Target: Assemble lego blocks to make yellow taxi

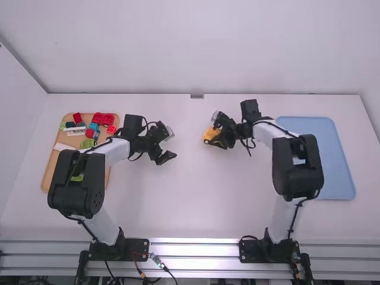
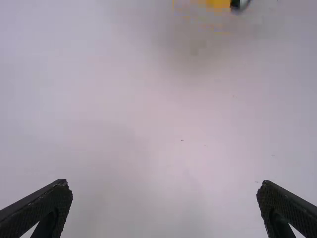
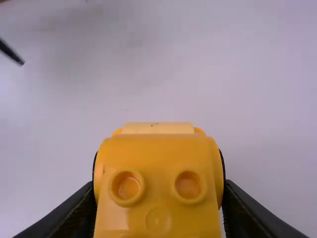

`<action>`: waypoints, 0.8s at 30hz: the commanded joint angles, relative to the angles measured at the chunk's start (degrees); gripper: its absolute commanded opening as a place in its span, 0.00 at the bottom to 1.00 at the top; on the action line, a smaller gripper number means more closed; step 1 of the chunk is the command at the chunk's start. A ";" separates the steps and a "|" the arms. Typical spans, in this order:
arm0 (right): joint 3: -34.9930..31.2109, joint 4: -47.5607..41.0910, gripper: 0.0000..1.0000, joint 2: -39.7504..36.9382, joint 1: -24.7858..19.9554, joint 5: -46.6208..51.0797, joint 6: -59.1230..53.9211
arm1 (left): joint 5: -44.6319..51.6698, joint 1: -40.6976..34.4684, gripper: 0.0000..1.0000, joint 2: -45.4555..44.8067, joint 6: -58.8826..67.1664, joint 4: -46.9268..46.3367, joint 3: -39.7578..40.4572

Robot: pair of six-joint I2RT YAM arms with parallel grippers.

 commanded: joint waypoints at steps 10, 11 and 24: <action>-13.07 8.46 0.25 -20.46 -12.28 27.12 27.85 | 1.71 0.07 0.99 -1.95 -0.57 1.29 -0.76; -15.04 9.33 0.25 -21.71 -13.81 30.99 30.69 | 1.65 0.09 0.99 -1.95 -0.55 1.27 -0.76; -31.36 21.55 0.26 -26.36 -30.01 32.24 34.64 | 1.71 0.09 0.99 -1.95 -5.43 4.74 -0.74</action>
